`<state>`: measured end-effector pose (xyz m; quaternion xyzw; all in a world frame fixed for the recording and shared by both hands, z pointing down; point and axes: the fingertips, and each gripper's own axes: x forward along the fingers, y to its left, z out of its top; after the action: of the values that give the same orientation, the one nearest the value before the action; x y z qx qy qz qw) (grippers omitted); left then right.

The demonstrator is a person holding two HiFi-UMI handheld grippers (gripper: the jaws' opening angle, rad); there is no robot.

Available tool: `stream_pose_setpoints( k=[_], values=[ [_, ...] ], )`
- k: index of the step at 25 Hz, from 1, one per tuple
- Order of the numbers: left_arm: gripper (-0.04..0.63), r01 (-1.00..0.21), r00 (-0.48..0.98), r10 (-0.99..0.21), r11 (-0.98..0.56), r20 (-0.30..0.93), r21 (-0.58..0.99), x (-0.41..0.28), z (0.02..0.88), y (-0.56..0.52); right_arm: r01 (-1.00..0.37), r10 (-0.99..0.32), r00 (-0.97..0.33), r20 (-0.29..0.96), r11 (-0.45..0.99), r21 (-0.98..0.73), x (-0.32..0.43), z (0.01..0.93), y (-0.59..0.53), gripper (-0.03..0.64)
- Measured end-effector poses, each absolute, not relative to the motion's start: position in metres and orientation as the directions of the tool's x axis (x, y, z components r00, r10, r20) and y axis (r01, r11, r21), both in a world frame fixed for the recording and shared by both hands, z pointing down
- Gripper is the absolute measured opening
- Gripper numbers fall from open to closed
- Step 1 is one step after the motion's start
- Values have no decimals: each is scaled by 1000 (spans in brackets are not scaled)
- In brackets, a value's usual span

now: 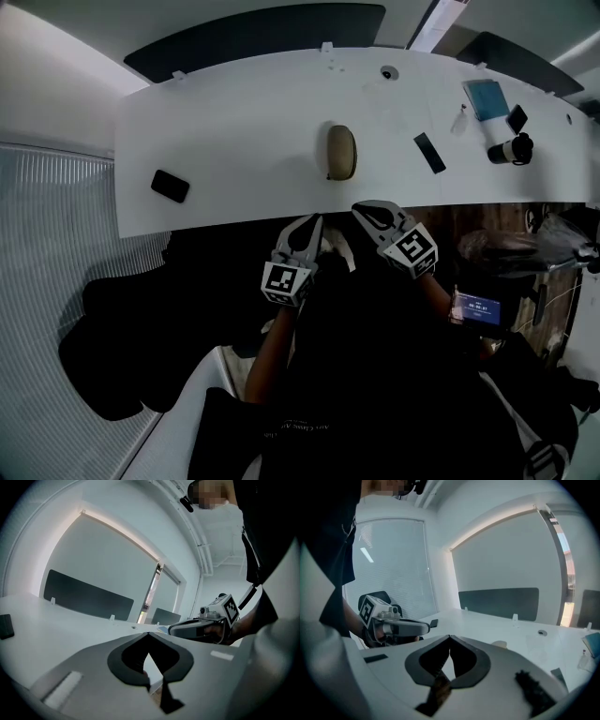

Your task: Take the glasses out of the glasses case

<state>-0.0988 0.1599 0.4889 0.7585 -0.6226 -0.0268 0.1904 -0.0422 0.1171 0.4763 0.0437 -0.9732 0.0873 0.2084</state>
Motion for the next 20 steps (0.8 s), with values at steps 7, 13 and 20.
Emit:
stream_pose_setpoints(
  k=[7, 13, 20],
  values=[
    [8, -956, 153, -938, -60, 312, 287, -107, 501, 122, -158, -55, -914, 401, 961, -228, -52, 478, 69, 8],
    [9, -962, 146, -891, -28, 430, 270, -104, 524, 83, -185, -57, -913, 404, 941, -284, -48, 491, 22, 8],
    [12, -968, 143, -795, 11, 590, 250, -101, 548, 26, -230, -70, -916, 394, 898, -376, -40, 516, -45, 8]
  ],
)
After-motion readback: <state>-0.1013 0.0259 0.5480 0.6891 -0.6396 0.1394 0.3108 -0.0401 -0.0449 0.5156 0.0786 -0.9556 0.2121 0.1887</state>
